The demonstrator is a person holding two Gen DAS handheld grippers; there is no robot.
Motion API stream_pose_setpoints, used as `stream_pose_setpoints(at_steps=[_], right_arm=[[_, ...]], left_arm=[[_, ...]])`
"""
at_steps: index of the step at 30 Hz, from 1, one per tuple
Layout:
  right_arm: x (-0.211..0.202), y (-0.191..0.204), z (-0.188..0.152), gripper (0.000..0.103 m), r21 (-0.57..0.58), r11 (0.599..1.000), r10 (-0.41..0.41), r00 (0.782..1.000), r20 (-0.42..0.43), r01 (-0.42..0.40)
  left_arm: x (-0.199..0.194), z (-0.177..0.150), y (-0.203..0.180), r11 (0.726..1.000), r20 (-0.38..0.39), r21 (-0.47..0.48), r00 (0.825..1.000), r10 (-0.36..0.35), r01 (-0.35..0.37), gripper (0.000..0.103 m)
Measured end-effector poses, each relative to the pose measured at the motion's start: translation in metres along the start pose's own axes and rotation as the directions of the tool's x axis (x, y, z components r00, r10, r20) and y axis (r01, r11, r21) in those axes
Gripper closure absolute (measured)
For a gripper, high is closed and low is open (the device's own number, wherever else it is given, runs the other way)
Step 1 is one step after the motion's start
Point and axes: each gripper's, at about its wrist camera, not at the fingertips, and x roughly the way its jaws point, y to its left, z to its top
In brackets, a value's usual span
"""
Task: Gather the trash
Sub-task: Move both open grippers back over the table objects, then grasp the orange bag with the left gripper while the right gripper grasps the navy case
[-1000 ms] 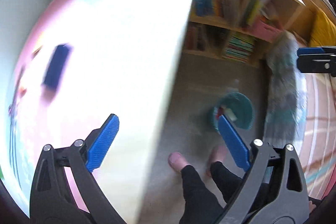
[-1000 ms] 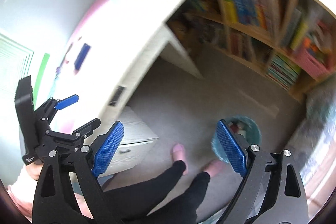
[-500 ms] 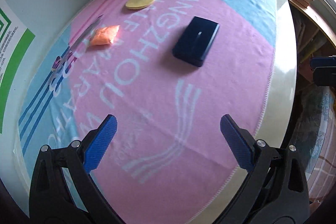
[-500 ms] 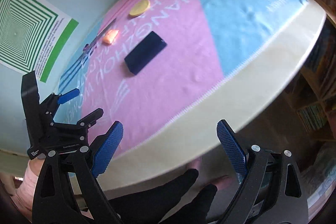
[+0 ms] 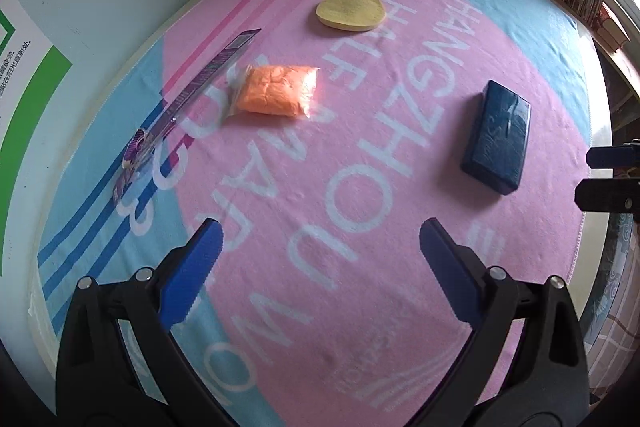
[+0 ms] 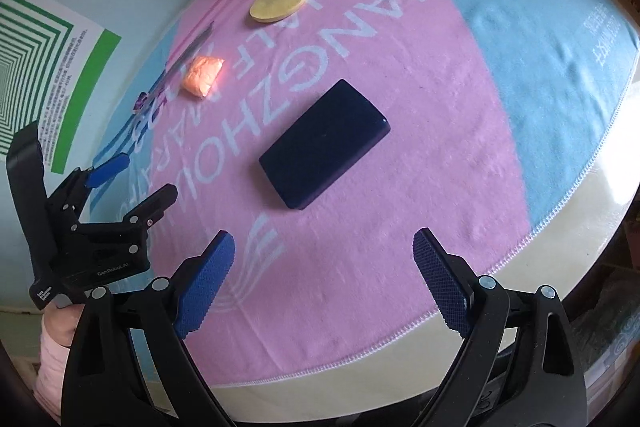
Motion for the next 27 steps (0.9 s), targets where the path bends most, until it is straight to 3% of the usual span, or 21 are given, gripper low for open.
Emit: stream_pose_setpoints(at_steps=[15, 25, 27], right_arm=[[0.049, 0.010, 0.043, 0.013, 0.116, 0.991, -0.055, 0.996, -0.069, 0.063], [0.073, 0.031, 0.069, 0.011, 0.075, 0.976, -0.202, 0.978, -0.056, 0.206], [0.076, 0.037, 0.072, 0.012, 0.048, 0.969, -0.239, 0.970, -0.049, 0.242]], left_arm=[[0.063, 0.057, 0.041, 0.995, -0.035, 0.054, 0.996, -0.080, 0.082, 0.007], [0.090, 0.086, 0.047, 0.984, -0.038, 0.069, 0.986, -0.165, 0.167, 0.007], [0.095, 0.091, 0.048, 0.983, -0.043, 0.071, 0.985, -0.169, 0.172, 0.013]])
